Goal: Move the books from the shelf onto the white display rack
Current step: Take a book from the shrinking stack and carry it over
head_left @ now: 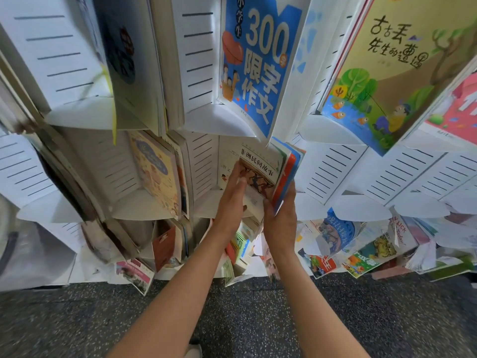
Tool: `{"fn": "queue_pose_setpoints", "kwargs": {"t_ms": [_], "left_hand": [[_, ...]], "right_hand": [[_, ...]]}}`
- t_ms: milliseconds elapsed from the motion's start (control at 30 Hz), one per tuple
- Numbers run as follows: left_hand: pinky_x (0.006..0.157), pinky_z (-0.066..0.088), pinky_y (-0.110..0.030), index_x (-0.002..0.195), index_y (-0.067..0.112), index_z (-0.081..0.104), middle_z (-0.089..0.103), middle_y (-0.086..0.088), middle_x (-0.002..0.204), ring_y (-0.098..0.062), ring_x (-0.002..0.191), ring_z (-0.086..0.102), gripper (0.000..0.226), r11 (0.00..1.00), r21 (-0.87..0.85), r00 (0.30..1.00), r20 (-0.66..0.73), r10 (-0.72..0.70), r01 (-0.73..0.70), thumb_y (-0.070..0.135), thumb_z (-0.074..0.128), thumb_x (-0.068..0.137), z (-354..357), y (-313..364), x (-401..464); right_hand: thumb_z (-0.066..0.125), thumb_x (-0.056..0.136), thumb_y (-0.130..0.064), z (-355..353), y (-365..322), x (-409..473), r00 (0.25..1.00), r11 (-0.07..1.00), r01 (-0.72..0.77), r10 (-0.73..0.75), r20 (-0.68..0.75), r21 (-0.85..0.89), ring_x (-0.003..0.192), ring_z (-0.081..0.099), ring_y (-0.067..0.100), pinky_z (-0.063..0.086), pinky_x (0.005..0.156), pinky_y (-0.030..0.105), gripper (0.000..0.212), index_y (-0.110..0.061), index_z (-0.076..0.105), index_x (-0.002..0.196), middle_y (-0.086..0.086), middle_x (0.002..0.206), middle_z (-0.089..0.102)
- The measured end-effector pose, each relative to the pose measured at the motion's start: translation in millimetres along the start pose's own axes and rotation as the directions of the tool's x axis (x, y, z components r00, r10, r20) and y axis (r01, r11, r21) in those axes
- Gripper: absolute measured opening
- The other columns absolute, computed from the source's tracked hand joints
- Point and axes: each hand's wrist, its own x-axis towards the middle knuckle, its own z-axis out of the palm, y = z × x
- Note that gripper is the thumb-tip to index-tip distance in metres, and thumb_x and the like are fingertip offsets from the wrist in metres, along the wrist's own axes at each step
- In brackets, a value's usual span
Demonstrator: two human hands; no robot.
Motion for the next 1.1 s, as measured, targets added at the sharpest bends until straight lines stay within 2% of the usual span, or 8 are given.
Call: {"fn": "queue_pose_setpoints", "kwargs": {"t_ms": [100, 233, 367, 500, 633, 800, 933, 1100], "left_hand": [[0.1, 0.04, -0.044, 0.151, 0.055, 0.02, 0.032, 0.023, 0.155, -0.01, 0.139, 0.036, 0.048, 1.0, -0.023, 1.0, -0.001, -0.002, 0.002, 0.05, 0.031, 0.105, 5, 5, 2], [0.099, 0.037, -0.042, 0.148, 0.054, 0.024, 0.045, 0.037, 0.129, -0.009, 0.13, 0.04, 0.042, 0.997, -0.049, 0.999, -0.005, -0.053, 0.052, 0.044, 0.025, 0.108, 8, 16, -1], [0.1, 0.036, -0.041, 0.139, 0.061, 0.027, 0.043, 0.03, 0.132, -0.006, 0.128, 0.041, 0.036, 0.999, 0.01, 0.999, 0.005, -0.035, 0.035, 0.043, 0.025, 0.108, 8, 27, -6], [0.111, 0.036, -0.037, 0.123, 0.067, 0.033, 0.043, 0.039, 0.131, 0.023, 0.116, 0.042, 0.034, 0.992, 0.112, 0.998, 0.029, 0.051, -0.054, 0.037, 0.025, 0.109, 14, 30, -18], [0.119, 0.03, -0.048, 0.131, 0.059, 0.035, 0.038, 0.021, 0.147, -0.001, 0.133, 0.038, 0.029, 0.991, 0.115, 0.997, 0.058, 0.054, -0.061, 0.05, 0.025, 0.105, 15, 31, -29], [0.121, 0.026, -0.045, 0.141, 0.056, 0.038, 0.034, 0.026, 0.152, 0.002, 0.142, 0.03, 0.054, 0.958, 0.266, 0.993, 0.073, 0.088, -0.104, 0.071, 0.025, 0.09, 13, 43, -52], [0.119, 0.021, -0.03, 0.145, 0.051, 0.033, 0.029, 0.013, 0.161, -0.003, 0.145, 0.026, 0.054, 0.835, 0.508, 0.977, 0.086, 0.194, -0.211, 0.062, 0.021, 0.094, 13, 64, -84], [0.121, 0.023, -0.049, 0.156, 0.038, 0.024, 0.021, 0.004, 0.165, -0.017, 0.152, 0.014, 0.082, 0.529, 0.828, 0.961, 0.041, 0.272, -0.186, 0.078, 0.002, 0.087, 6, 87, -142]], "right_hand": [[0.063, 0.095, -0.021, -4, -9, -3, 0.999, 0.995, 0.011, -0.007, -0.037, 0.098, 0.12, 0.05, -0.003, 0.043, 0.094, 0.018, 0.084, -0.052, 0.007, 0.149, -0.002, 0.147, 0.05], [0.06, 0.096, -0.022, 1, -18, 11, 0.996, 0.998, -0.031, 0.036, -0.078, 0.063, 0.099, 0.066, 0.022, 0.056, 0.083, 0.041, 0.037, -0.022, 0.049, 0.131, -0.001, 0.11, 0.066], [0.061, 0.096, -0.022, -3, -22, 15, 0.992, 0.992, -0.083, 0.091, -0.092, 0.094, 0.077, 0.061, 0.016, 0.057, 0.077, 0.047, 0.012, -0.018, 0.058, 0.107, -0.007, 0.087, 0.061], [0.063, 0.095, -0.024, -12, -24, 18, 0.996, 0.992, -0.086, 0.085, 0.017, 0.098, 0.086, 0.065, 0.019, 0.057, 0.078, 0.046, 0.017, -0.016, 0.058, 0.109, -0.007, 0.09, 0.062], [0.065, 0.094, -0.027, -30, -34, 8, 0.992, 0.98, -0.091, 0.073, 0.103, 0.178, 0.109, 0.059, 0.003, 0.048, 0.094, 0.024, 0.042, -0.026, 0.054, 0.134, -0.021, 0.114, 0.061], [0.06, 0.097, -0.027, -64, -62, -11, 0.999, 0.988, -0.017, 0.012, 0.038, 0.151, 0.125, 0.042, -0.002, 0.032, 0.102, 0.016, 0.052, -0.026, 0.044, 0.146, -0.019, 0.133, 0.045], [0.057, 0.099, -0.033, -92, -84, -33, 0.995, 0.995, 0.092, -0.094, 0.031, 0.047, 0.128, 0.029, -0.012, 0.017, 0.1, -0.001, 0.049, -0.026, 0.045, 0.146, -0.023, 0.137, 0.038], [0.054, 0.098, -0.037, -137, -118, -73, 0.98, 0.98, 0.193, -0.19, 0.058, -0.051, 0.143, 0.029, 0.008, 0.023, 0.109, 0.023, 0.048, -0.029, 0.047, 0.144, -0.008, 0.156, 0.035]]}}
